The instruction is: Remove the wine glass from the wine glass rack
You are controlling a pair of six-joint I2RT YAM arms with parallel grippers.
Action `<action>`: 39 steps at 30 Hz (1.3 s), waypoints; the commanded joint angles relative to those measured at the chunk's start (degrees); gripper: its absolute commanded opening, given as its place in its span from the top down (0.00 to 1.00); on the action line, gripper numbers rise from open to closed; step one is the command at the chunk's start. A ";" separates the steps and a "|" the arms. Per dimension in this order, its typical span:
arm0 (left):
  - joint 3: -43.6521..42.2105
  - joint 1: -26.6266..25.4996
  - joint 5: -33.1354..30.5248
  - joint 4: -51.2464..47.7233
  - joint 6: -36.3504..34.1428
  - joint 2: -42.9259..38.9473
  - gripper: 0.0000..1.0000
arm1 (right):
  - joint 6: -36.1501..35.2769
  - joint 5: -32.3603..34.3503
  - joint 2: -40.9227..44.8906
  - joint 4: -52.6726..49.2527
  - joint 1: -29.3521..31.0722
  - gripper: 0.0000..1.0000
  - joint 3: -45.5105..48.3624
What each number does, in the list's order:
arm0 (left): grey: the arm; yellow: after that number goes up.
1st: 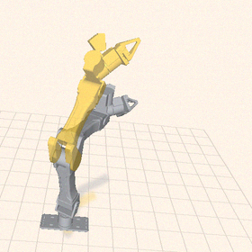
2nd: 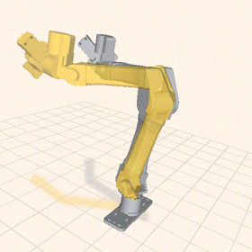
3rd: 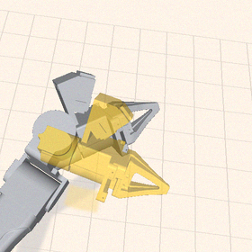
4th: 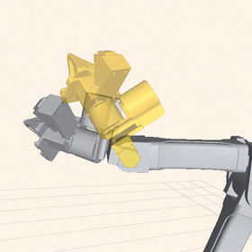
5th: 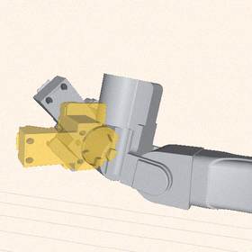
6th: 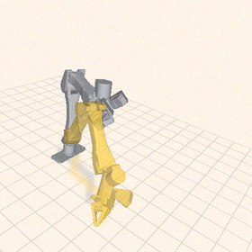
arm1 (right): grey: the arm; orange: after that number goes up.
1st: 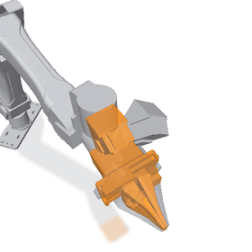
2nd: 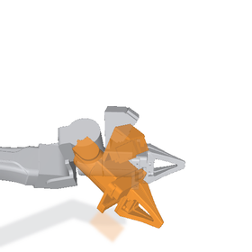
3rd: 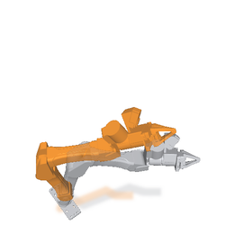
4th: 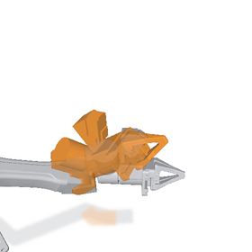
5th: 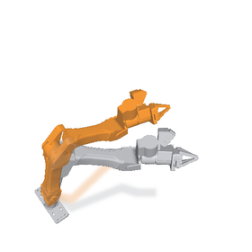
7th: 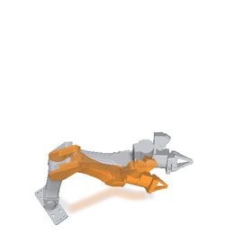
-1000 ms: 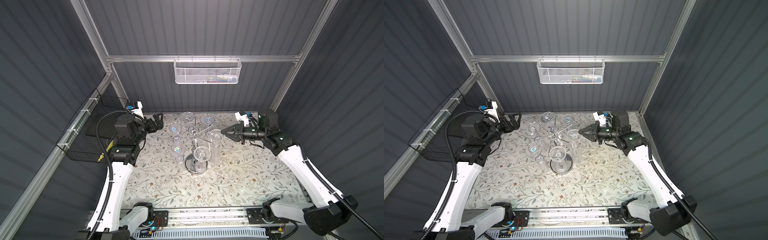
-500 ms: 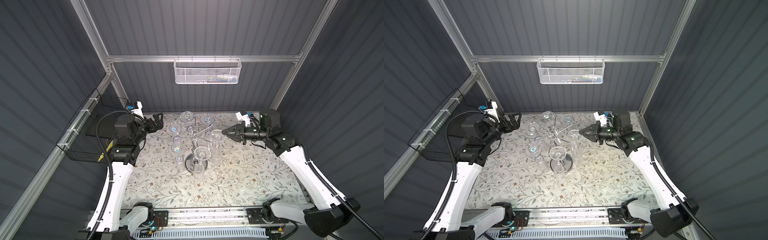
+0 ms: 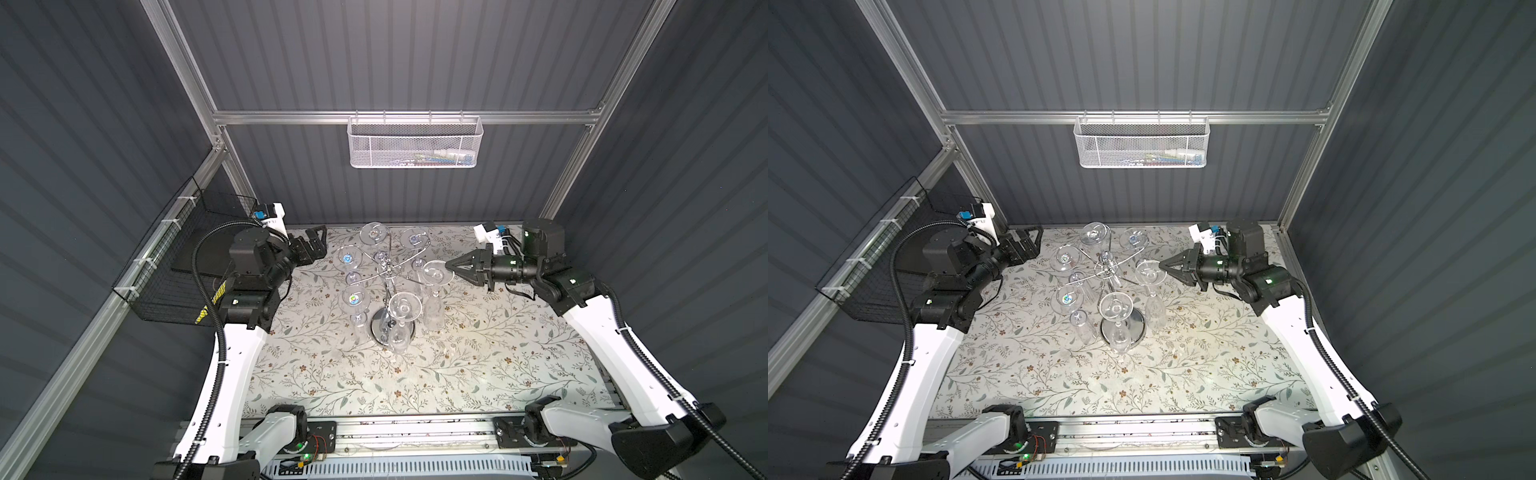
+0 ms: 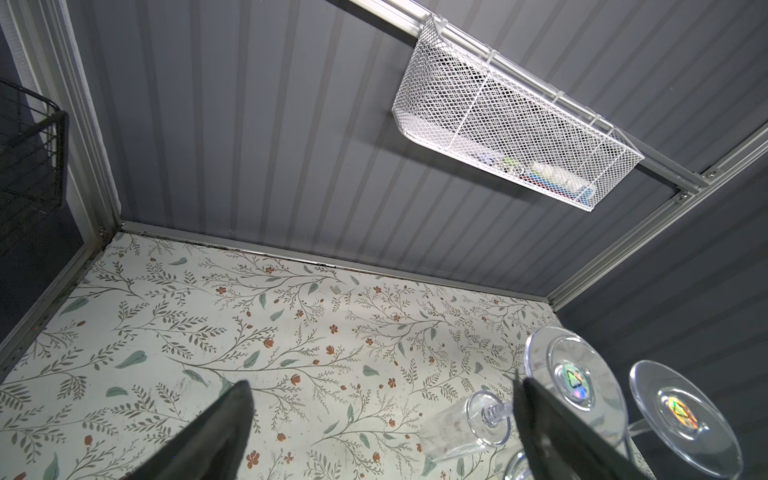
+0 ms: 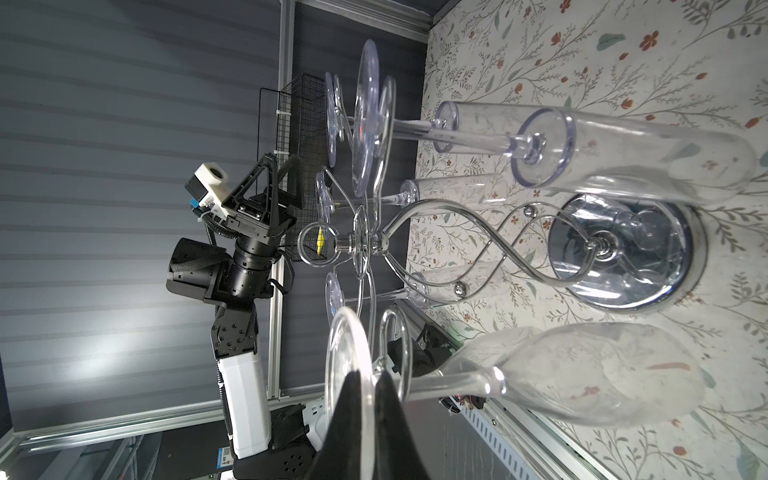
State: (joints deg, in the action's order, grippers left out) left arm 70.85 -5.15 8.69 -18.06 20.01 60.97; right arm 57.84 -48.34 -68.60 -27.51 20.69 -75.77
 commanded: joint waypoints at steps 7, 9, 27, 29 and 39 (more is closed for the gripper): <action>-0.16 0.31 1.38 0.58 0.48 -1.27 0.01 | 0.68 -0.71 0.59 1.02 1.24 1.00 -2.04; -0.23 0.31 1.37 1.20 0.81 -1.39 0.01 | 1.02 -0.71 -0.12 1.29 1.67 1.00 -2.75; -0.70 0.31 2.20 1.88 0.81 -1.35 0.01 | 1.57 0.17 -7.41 -0.23 4.54 1.00 -10.38; -0.90 0.31 2.34 1.74 0.70 -1.12 0.01 | 1.56 0.17 -8.24 -0.16 4.54 1.00 -11.25; -1.24 0.31 2.28 1.23 0.31 -0.94 0.01 | 1.83 -0.62 -12.04 0.32 4.54 1.00 -14.84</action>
State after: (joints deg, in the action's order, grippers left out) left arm 70.59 -5.15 10.13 -17.19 20.21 60.84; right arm 59.24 -48.03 -80.47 -28.34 24.93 -88.86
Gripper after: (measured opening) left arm 0.992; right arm 0.077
